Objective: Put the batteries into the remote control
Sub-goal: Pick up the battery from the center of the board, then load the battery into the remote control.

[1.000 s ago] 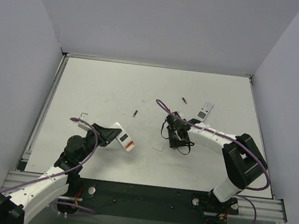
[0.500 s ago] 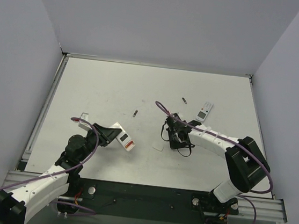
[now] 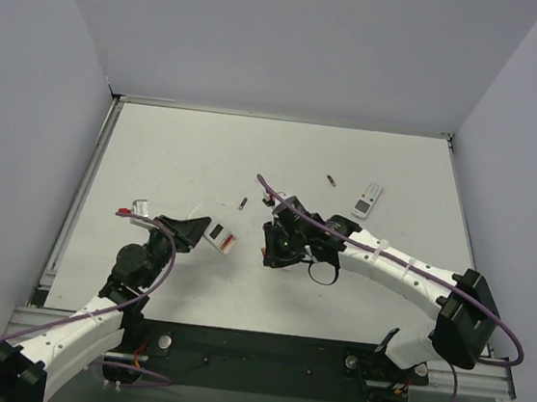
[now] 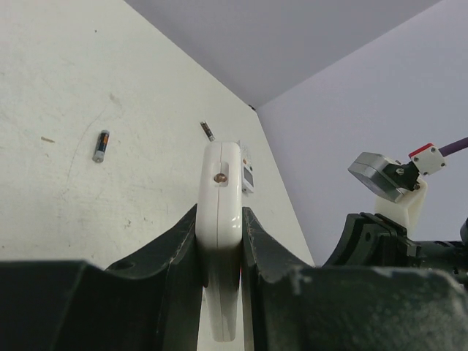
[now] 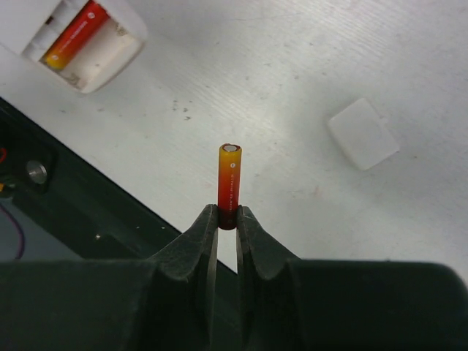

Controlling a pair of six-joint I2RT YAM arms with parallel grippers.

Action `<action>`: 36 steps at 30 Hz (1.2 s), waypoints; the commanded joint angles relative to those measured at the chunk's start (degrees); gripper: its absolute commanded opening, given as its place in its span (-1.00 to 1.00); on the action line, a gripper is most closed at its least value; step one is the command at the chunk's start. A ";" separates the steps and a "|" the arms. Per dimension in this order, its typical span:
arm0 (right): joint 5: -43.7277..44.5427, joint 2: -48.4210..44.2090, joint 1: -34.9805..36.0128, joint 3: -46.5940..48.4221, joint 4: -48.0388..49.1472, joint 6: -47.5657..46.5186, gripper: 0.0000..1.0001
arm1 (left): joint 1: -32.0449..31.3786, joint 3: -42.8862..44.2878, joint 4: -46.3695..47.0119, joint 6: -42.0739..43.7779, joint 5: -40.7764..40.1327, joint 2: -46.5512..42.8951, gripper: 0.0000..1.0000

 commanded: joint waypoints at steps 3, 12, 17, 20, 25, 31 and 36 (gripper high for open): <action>-6.44 0.84 0.80 4.30 1.15 8.66 -1.00 | 0.36 -8.58 10.09 2.89 -2.46 -1.59 -1.00; -8.30 0.05 1.94 5.10 11.08 16.15 -1.00 | 0.36 -7.88 12.20 2.72 -2.99 -1.86 -1.00; -9.00 0.41 1.94 5.54 13.90 20.36 -1.00 | 0.27 -7.52 13.52 2.72 -2.55 -0.89 -1.00; -10.14 1.46 1.85 5.80 15.48 22.38 -1.00 | 0.27 -7.52 14.49 2.54 -2.63 -0.45 -1.00; -12.69 3.30 1.85 5.71 18.72 25.82 -1.00 | 0.27 -7.17 16.07 2.28 -2.81 -0.10 -1.00; -12.17 3.83 1.67 4.49 21.79 29.50 -1.00 | 0.18 -7.08 16.95 2.10 -2.81 0.08 -1.00; -11.38 4.54 1.41 3.69 22.42 32.15 -1.00 | 0.01 -7.26 17.56 1.58 -2.72 -0.45 -1.00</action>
